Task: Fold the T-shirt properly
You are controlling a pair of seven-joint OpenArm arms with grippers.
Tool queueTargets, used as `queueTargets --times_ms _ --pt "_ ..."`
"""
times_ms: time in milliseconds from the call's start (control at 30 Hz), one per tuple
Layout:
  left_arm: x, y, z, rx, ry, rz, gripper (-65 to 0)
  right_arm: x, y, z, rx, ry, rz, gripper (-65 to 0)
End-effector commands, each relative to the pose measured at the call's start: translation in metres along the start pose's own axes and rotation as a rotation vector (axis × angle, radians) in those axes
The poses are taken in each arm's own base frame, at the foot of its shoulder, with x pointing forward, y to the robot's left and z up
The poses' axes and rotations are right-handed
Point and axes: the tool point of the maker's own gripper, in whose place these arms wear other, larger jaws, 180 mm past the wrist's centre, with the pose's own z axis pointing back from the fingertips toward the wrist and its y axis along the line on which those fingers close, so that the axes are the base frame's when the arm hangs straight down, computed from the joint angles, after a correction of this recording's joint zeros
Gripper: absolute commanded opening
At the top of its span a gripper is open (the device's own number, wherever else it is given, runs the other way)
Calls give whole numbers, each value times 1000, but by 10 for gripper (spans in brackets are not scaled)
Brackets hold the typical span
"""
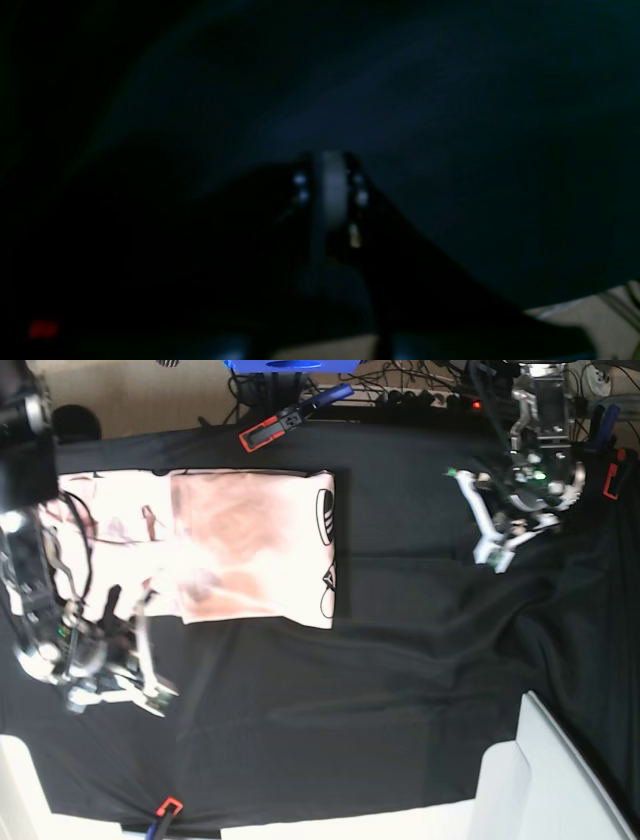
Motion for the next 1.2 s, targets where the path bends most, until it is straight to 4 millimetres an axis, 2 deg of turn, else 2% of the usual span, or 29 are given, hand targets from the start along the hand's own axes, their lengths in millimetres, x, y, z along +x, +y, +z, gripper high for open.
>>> queueTargets --times_ms 0,100,200,267,533,667,767,900,1033,1167 --pt "11 6 4 19 -29 -20 -506 0 -13 11 -49 1 2 -637" --pt "17 -8 1 -17 -39 -32 -343 -26 2 15 -51 47 -6 -637" --pt "39 -32 2 -139 -124 21 -163 -49 23 11 -8 94 -10 -637" --pt "51 -44 6 -218 -187 94 -94 -62 38 10 21 119 -12 -637" --pt "95 -69 20 -397 -351 257 -87 -84 72 8 87 161 -24 -637" --pt "103 -83 18 -472 -379 344 -87 -90 80 8 103 173 -26 -637" --pt "116 -107 16 -548 -386 337 -87 -94 84 8 110 180 -28 -637" --pt "122 -139 10 -624 -353 286 -87 -106 88 4 129 212 -42 -637" --pt "119 -155 -2 -661 -309 291 -87 -111 97 1 147 224 -62 -637" --pt "116 -167 -14 -686 -269 329 -87 -112 91 3 128 195 -108 -637"
